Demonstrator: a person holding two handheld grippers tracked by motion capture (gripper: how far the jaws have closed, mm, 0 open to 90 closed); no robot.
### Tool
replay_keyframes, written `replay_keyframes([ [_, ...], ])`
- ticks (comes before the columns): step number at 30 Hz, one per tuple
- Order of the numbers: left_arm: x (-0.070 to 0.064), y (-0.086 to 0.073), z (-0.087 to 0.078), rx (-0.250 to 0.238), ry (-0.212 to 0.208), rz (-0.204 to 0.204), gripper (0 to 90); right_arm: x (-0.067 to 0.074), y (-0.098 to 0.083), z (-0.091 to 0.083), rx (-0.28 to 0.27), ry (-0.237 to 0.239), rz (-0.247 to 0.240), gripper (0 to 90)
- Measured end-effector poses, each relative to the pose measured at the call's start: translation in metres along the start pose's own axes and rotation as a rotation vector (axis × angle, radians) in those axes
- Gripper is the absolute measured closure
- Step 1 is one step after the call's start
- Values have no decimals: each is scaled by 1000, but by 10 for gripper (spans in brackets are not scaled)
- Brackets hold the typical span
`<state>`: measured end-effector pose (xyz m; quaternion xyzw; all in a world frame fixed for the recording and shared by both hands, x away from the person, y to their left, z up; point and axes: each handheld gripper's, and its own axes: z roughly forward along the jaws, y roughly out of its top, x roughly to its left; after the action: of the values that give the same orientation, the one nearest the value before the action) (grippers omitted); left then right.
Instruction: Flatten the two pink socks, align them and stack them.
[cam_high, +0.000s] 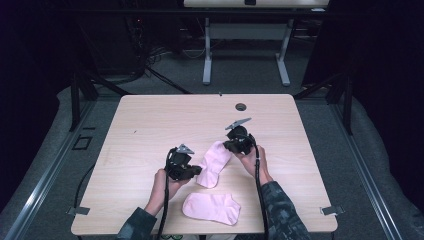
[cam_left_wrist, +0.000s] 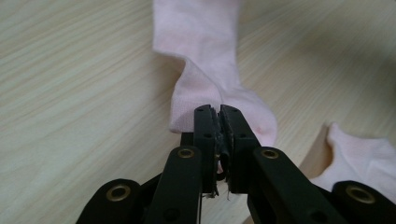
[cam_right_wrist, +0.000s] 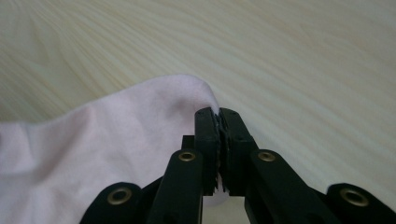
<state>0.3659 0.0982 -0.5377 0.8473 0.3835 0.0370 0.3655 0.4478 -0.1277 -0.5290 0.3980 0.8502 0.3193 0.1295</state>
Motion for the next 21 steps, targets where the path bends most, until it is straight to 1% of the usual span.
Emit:
replay_keyframes([
  [1, -2, 1, 2, 0, -10, -2, 855, 2, 6, 1, -8, 5, -10, 866],
  [2, -6, 2, 6, -1, -23, -10, 855, 8, 18, 5, -8, 13, -36, 865],
  [3, -6, 2, 6, -1, -23, -10, 855, 8, 18, 5, -8, 13, -36, 865],
  [4, -8, 2, 9, 3, -30, -12, 855, 11, 23, 8, -9, 19, -58, 865],
  [5, -10, 2, 12, 8, -36, -15, 854, 18, 33, 13, 1, 32, -98, 863],
  [6, -12, 2, 19, 15, -60, -31, 852, 22, 36, 18, 7, 29, -123, 862],
  [7, -12, 2, 19, 15, -60, -31, 841, 22, 36, 18, 7, 29, -123, 862],
  [8, -12, 2, 22, 22, -67, -35, 800, 29, 39, 31, 43, 55, -148, 852],
  [9, -12, 2, 23, 32, -76, -41, 800, 29, 39, 31, 43, 55, -148, 852],
  [10, -13, 2, 24, 45, -80, -44, 744, 31, 39, 38, 65, 56, -155, 829],
  [11, -12, 1, 22, 56, -85, -42, 671, 32, 36, 43, 75, 64, -147, 764],
  [12, -12, 1, 19, 64, -81, -46, 597, 32, 35, 45, 96, 74, -137, 687],
  [13, -11, 0, 13, 59, -82, -52, 541, 31, 32, 45, 95, 77, -124, 645],
  [14, -9, 0, 7, 53, -81, -55, 492, 31, 29, 40, 75, 75, -111, 610],
  [15, -6, 1, 0, 37, -70, -56, 464, 30, 27, 34, 51, 75, -104, 569],
  [17, 2, 5, -13, 0, -25, -57, 413, 27, 20, 17, 30, 88, -72, 518],
  [18, 6, 7, -15, -6, 2, -53, 400, 26, 15, 6, 5, 80, -52, 515],
  [19, 10, 10, -17, -11, 45, -39, 393, 26, 11, 0, 1, 75, -50, 503],
  [20, 15, 14, -17, -19, 57, -40, 376, 28, 6, -7, -7, 70, -43, 504],
  [21, 21, 18, -17, -25, 69, -36, 378, 29, 1, -13, -3, 71, -30, 504],
])
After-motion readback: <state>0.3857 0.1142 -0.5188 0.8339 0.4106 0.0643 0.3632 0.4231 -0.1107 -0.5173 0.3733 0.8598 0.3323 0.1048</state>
